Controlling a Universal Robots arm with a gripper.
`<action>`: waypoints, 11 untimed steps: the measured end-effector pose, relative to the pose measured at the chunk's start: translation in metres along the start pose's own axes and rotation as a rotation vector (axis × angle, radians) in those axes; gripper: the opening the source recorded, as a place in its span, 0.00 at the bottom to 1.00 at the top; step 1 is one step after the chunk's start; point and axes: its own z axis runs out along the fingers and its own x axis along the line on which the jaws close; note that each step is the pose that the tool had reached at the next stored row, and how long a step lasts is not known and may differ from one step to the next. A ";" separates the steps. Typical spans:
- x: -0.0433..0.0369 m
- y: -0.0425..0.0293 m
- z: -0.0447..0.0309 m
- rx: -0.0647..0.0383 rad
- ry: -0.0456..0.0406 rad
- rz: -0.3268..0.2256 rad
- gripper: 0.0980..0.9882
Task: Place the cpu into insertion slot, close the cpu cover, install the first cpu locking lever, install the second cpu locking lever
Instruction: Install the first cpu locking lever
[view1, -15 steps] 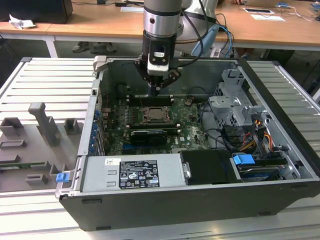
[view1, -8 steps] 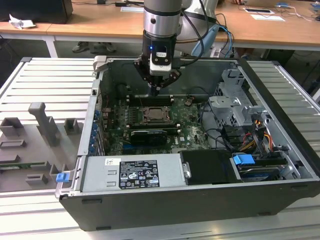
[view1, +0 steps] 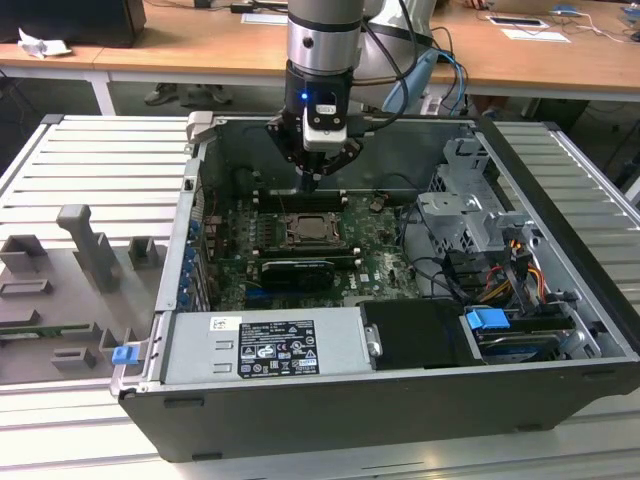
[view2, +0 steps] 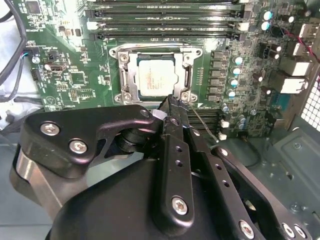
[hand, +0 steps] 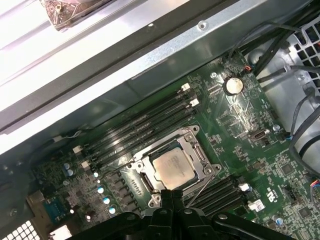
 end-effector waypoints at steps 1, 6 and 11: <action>0.0000 0.0000 0.0000 0.000 0.0000 -0.005 0.01; 0.0000 0.0000 0.0000 0.001 0.0000 -0.028 0.01; 0.0000 0.0000 0.0000 0.001 0.0000 -0.058 0.01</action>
